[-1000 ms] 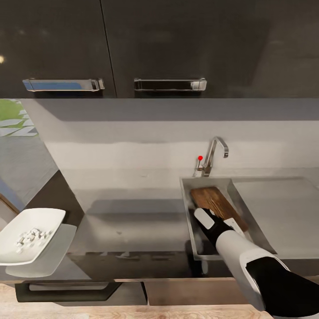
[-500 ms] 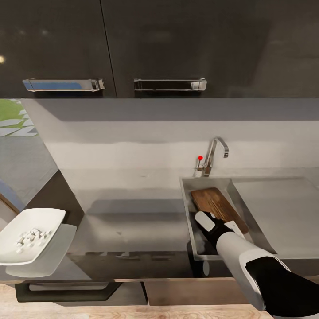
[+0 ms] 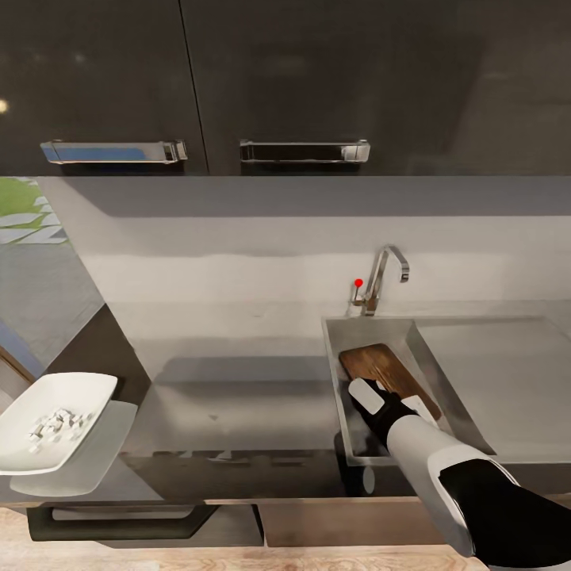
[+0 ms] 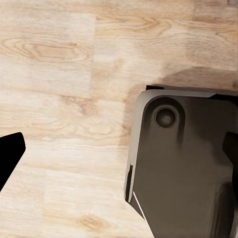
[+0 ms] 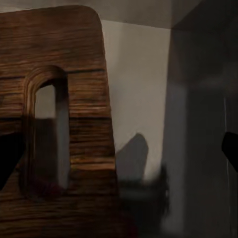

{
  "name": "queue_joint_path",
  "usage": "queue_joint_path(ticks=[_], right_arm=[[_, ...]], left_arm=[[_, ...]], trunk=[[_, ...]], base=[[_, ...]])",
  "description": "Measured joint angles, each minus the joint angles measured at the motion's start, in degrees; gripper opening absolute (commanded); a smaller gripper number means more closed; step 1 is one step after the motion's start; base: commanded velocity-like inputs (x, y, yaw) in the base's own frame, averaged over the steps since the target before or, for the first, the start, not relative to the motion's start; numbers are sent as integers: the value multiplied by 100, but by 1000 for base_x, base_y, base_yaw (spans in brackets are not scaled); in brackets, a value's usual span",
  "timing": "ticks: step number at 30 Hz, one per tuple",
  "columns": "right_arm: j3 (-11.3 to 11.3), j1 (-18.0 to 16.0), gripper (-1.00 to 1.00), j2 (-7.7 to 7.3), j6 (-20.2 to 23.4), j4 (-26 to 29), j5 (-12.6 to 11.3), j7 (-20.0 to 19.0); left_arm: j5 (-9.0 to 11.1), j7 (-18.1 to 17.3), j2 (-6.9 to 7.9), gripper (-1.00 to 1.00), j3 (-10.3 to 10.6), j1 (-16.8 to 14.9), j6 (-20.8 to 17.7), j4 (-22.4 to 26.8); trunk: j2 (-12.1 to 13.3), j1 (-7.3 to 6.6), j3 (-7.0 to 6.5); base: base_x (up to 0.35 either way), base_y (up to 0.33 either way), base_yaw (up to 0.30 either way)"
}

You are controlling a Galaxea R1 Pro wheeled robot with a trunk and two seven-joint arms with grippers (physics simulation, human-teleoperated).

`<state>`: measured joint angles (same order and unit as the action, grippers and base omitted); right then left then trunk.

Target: In the kitchen, take the Vidalia onion out of the sink, dice it on the chopping board with the paring knife, put the diced onion into the bowl on the countertop, then place both the paring knife and the chopping board into the sink.

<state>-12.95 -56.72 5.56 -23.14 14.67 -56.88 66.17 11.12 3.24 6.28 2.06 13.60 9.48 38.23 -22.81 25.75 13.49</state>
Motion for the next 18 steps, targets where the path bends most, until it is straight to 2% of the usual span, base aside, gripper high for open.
queue_joint_path(ticks=[5, 7, 8, 10, 11, 14, 16, 18], right_arm=[[-1, 0, 100, 8, -9, 39, 3, 4], [-22, 0, 100, 61, -19, 134, 16, 36], [-30, 0, 100, 74, -12, 233, 21, 51], [-62, 0, 100, 85, 53, 780, 61, 158], [-134, -1, 100, 84, 190, 1249, 152, 348], [-554, 0, 100, 75, 923, 2615, 496, 1355], [-864, 1, 100, 70, 1332, 3254, 597, 1717], [-1197, 2, 100, 65, 1636, 3554, 631, 1833]], left_arm=[[0, 0, 0, 100, 0, 0, 0, 0], [0, -1, 0, 100, 0, 1, 0, 0], [0, -1, 0, 100, 0, 1, 0, 0], [0, -1, 0, 100, 0, 0, 0, 4], [0, -1, 0, 100, 0, -1, 0, 5], [0, -1, 0, 100, 1, 0, 0, 7], [0, -1, 0, 100, 0, 0, 0, 8], [0, -1, 0, 100, 0, -1, 0, 8]], trunk=[[0, 0, 0], [0, 0, 0], [0, 0, 0], [-1, 0, -1], [-1, 0, -1], [-1, 0, -1], [-1, 0, -1], [0, 0, 0]], base=[[0, 0, 0], [0, 0, 0], [0, 0, 0], [0, 0, 0], [0, 0, 0], [0, 0, 0], [0, 0, 0], [-60, 0, 0]])
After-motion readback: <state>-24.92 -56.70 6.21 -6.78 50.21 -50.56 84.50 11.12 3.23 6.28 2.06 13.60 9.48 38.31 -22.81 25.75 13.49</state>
